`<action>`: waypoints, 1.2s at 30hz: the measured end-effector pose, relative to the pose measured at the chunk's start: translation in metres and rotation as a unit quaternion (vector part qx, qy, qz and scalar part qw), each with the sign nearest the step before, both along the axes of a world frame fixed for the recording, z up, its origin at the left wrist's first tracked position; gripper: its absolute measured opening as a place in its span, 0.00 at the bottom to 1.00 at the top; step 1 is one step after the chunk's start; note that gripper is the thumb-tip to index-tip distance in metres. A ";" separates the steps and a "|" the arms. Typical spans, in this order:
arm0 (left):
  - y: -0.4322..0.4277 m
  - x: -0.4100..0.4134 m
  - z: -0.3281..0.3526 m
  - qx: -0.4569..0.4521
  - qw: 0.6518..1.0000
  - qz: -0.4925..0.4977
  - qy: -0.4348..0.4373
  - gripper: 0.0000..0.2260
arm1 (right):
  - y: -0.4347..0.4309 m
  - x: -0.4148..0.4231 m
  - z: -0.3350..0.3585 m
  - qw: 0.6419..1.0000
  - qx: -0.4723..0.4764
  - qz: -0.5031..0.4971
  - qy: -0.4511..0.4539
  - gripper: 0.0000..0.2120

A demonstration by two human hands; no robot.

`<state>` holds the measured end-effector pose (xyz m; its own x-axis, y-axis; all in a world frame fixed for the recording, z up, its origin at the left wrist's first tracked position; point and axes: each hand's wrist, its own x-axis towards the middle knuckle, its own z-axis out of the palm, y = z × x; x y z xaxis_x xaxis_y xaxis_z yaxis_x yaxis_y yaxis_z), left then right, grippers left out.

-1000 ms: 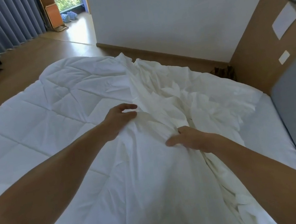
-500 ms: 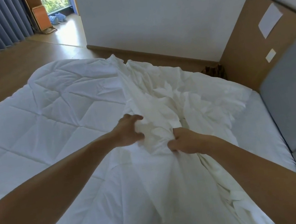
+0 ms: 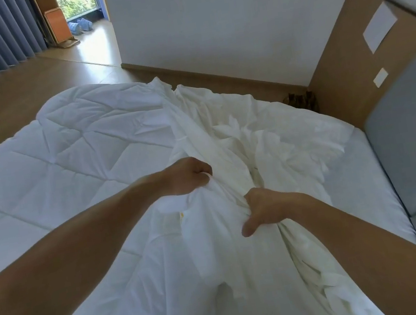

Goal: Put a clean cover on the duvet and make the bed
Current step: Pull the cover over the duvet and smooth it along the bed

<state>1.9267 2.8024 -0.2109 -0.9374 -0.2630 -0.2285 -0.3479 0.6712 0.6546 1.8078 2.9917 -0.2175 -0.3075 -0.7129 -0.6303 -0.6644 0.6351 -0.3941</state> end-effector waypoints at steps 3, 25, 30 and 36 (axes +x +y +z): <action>-0.007 0.001 0.001 0.004 0.999 0.022 -0.035 0.14 | -0.007 -0.006 0.005 1.000 -0.001 0.011 -0.011 0.12; 0.010 0.017 -0.024 0.275 0.951 0.119 -0.075 0.17 | -0.022 -0.034 -0.022 0.994 -0.043 0.072 -0.067 0.21; 0.029 0.025 -0.039 0.289 0.946 0.115 -0.087 0.18 | -0.032 -0.042 -0.022 0.981 -0.102 -0.004 -0.165 0.15; 0.043 0.018 -0.051 0.095 0.982 0.090 -0.137 0.08 | -0.033 -0.043 -0.024 0.969 -0.074 0.029 -0.234 0.05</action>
